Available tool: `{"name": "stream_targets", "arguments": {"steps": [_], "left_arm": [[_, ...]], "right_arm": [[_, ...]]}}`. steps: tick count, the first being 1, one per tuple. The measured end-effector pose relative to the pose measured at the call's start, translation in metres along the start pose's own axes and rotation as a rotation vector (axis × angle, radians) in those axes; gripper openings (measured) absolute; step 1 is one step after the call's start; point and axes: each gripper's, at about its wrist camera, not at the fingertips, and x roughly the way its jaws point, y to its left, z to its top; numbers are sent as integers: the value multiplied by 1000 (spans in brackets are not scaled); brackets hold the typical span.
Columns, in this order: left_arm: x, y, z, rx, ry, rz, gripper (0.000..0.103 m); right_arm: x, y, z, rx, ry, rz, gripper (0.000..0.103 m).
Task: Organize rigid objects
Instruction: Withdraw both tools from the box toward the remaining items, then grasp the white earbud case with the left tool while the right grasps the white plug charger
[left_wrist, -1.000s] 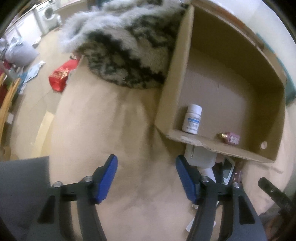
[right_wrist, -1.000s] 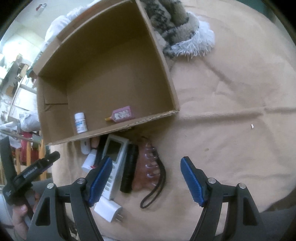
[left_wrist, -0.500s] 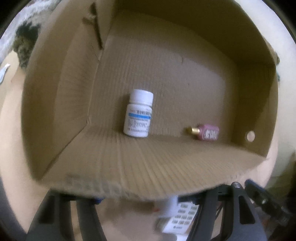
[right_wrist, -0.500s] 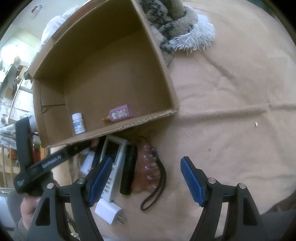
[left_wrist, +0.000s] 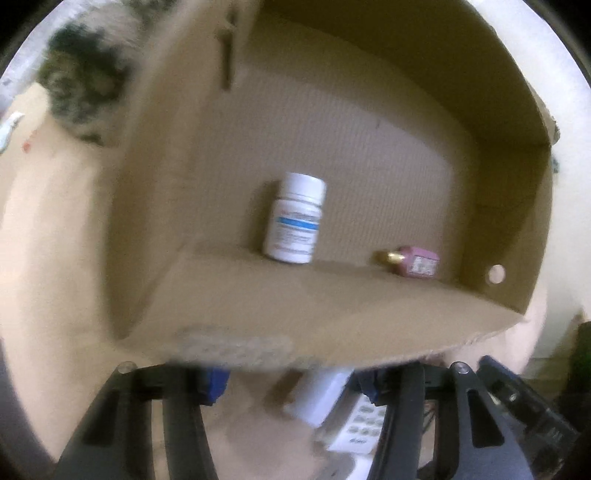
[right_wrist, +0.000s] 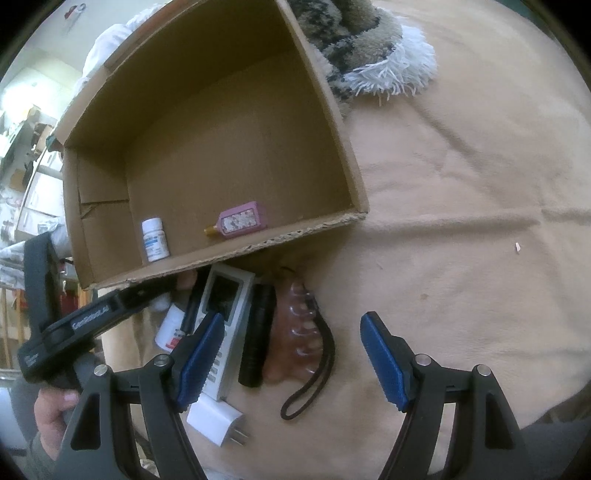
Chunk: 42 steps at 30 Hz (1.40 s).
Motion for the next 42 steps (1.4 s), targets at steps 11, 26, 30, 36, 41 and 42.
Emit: {"name": "stream_targets", "arguments": {"steps": [11, 26, 30, 36, 41, 42], "left_arm": [[-32, 13, -11, 56, -30, 241, 52], [-70, 11, -40, 91, -91, 272, 52], [-58, 9, -41, 72, -78, 283, 52], [-49, 13, -41, 70, -73, 288, 52], [-51, 15, -42, 73, -89, 303, 52], [-53, 16, -43, 70, -94, 303, 52]], "right_arm": [[9, 12, -20, -8, 121, 131, 80], [62, 74, -99, 155, 211, 14, 76], [65, 84, -106, 67, 173, -79, 65], [61, 97, -113, 1, 146, -74, 65], [38, 90, -111, -3, 121, -31, 65], [32, 88, -110, -5, 110, -24, 65]]}}
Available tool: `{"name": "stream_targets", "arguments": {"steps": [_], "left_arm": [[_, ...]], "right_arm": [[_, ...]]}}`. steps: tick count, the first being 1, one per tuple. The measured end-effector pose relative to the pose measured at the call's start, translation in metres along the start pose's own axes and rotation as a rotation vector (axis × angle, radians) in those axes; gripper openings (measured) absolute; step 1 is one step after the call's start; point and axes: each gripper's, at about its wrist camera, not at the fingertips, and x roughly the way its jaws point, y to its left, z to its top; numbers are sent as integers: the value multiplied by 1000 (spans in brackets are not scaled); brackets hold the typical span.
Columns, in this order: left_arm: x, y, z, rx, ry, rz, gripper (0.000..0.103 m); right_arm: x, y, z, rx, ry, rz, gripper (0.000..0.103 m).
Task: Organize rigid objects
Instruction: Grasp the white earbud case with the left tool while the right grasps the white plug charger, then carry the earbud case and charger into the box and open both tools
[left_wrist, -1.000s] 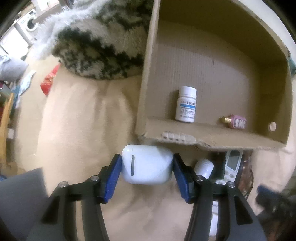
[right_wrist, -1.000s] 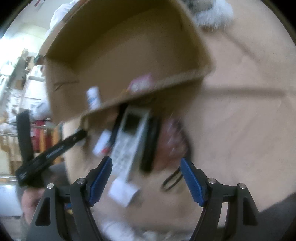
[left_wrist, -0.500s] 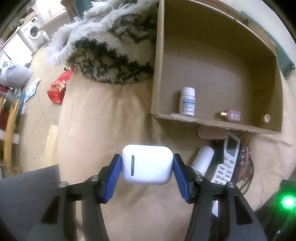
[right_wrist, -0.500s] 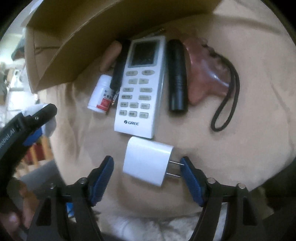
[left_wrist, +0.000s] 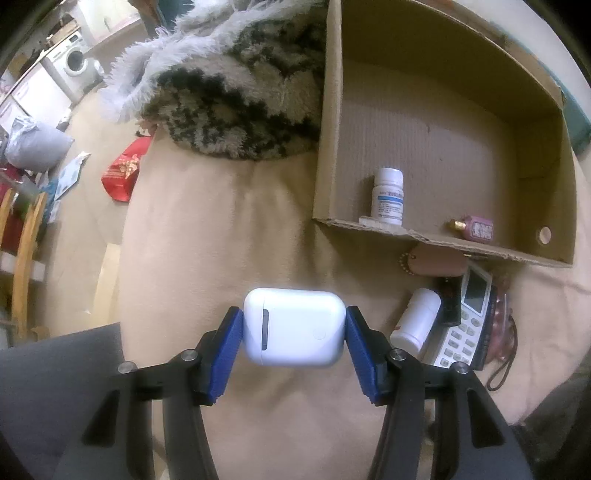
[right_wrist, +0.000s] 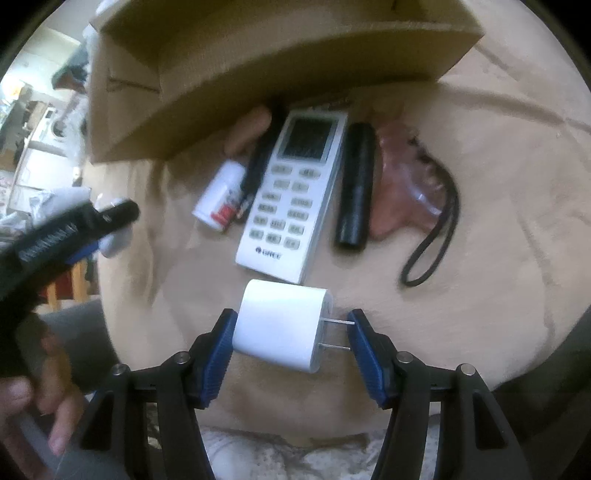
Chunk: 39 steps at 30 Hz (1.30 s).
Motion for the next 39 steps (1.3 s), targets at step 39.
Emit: {"name": "stream_targets", "arguments": {"steps": [39], "left_arm": [[-52, -83, 91, 226, -159, -19, 52]], "right_arm": [[-91, -21, 188, -209, -261, 18, 64]]}}
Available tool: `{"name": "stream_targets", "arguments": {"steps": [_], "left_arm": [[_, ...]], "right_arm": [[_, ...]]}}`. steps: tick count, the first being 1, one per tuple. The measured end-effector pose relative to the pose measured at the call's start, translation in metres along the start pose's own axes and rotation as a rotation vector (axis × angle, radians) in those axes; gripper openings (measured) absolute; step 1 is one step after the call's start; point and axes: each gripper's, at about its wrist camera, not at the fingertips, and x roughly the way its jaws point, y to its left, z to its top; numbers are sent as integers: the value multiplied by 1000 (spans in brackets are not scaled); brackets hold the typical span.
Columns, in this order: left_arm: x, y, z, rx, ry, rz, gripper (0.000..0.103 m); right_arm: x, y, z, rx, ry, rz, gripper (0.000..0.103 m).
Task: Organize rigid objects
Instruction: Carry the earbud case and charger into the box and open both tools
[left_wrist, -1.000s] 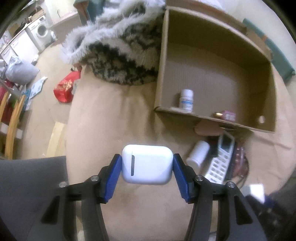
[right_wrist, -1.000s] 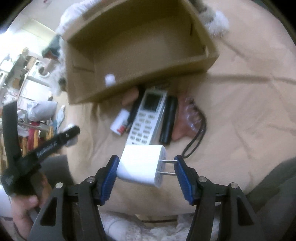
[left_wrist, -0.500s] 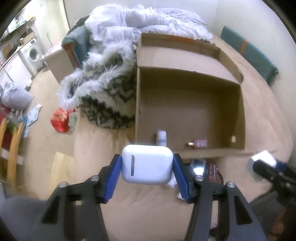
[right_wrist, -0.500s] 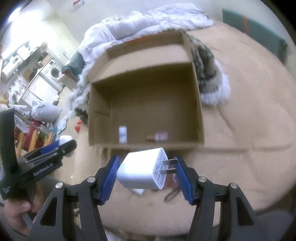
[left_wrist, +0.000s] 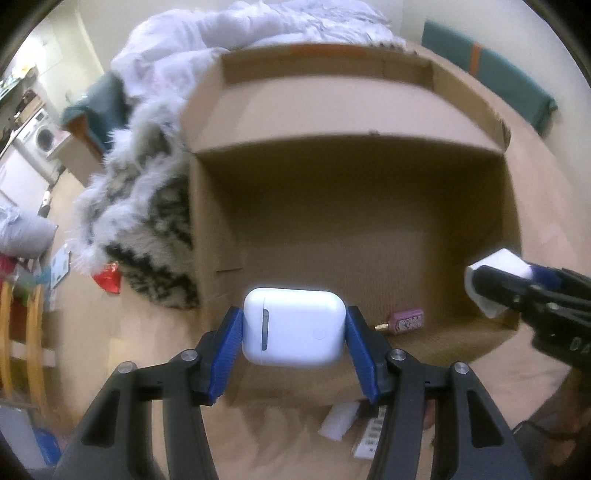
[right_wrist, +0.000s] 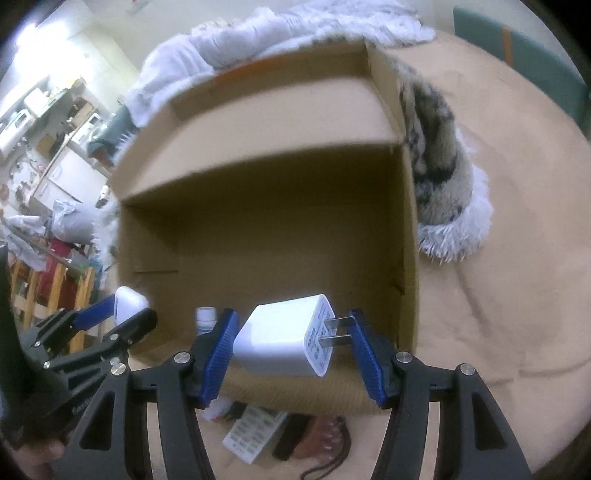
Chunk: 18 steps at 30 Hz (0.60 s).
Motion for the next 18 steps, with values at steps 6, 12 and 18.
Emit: {"name": "stream_targets", "arguments": {"steps": [6, 12, 18], "left_arm": [[30, -12, -9, 32, 21, -27, 52], [40, -16, -16, 55, -1, -27, 52], [51, -2, -15, -17, 20, -33, 52]], "right_arm": [[30, -7, -7, 4, 46, -12, 64], [46, -7, -5, 6, 77, -31, 64], [50, -2, -6, 2, 45, -58, 64]]}}
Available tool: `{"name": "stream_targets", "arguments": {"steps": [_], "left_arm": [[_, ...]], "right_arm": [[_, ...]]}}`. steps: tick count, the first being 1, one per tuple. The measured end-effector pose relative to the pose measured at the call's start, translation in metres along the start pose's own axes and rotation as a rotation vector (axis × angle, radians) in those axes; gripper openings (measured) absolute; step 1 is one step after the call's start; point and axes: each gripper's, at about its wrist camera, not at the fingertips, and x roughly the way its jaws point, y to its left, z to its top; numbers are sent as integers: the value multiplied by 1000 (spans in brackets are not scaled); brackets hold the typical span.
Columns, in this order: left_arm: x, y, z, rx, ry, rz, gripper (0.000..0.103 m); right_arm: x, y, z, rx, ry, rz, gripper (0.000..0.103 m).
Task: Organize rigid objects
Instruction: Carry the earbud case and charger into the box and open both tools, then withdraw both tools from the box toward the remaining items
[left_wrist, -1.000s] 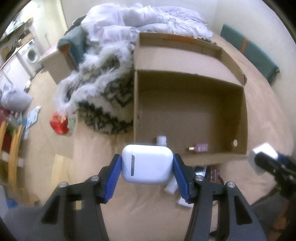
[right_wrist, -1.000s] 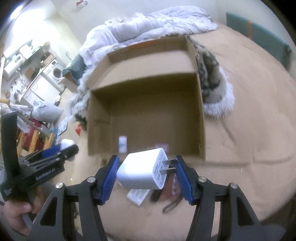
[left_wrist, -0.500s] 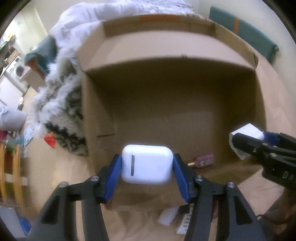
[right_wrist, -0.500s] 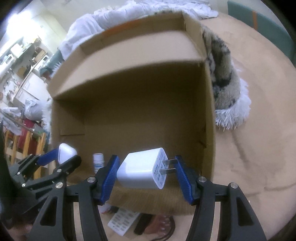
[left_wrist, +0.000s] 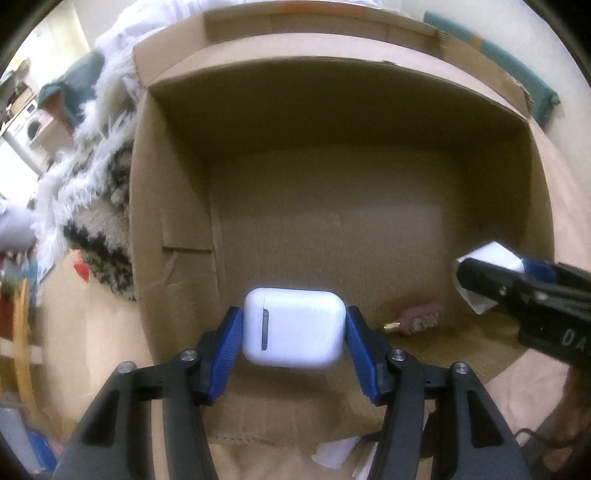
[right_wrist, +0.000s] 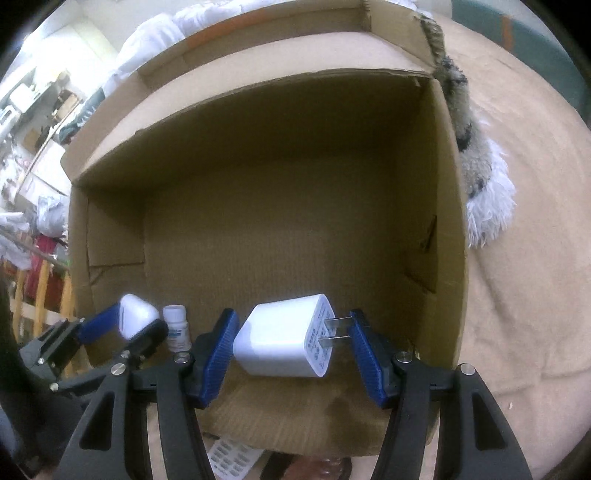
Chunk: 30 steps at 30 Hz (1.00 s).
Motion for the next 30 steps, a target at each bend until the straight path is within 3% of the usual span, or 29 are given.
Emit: {"name": "stream_targets", "arguments": {"steps": [9, 14, 17, 20, 30], "left_arm": [[4, -11, -2, 27, -15, 17, 53], [8, -13, -3, 31, 17, 10, 53], [5, -16, -5, 42, 12, 21, 65], [-1, -18, -6, 53, -6, 25, 68], [-21, -17, -2, 20, -28, 4, 69]], "right_arm": [[7, 8, 0, -59, -12, -55, 64], [5, 4, 2, -34, -18, -29, 66], [2, 2, 4, -15, -20, -5, 74], [-2, 0, 6, 8, -30, 23, 79], [-18, -5, 10, 37, -51, 32, 80]]}}
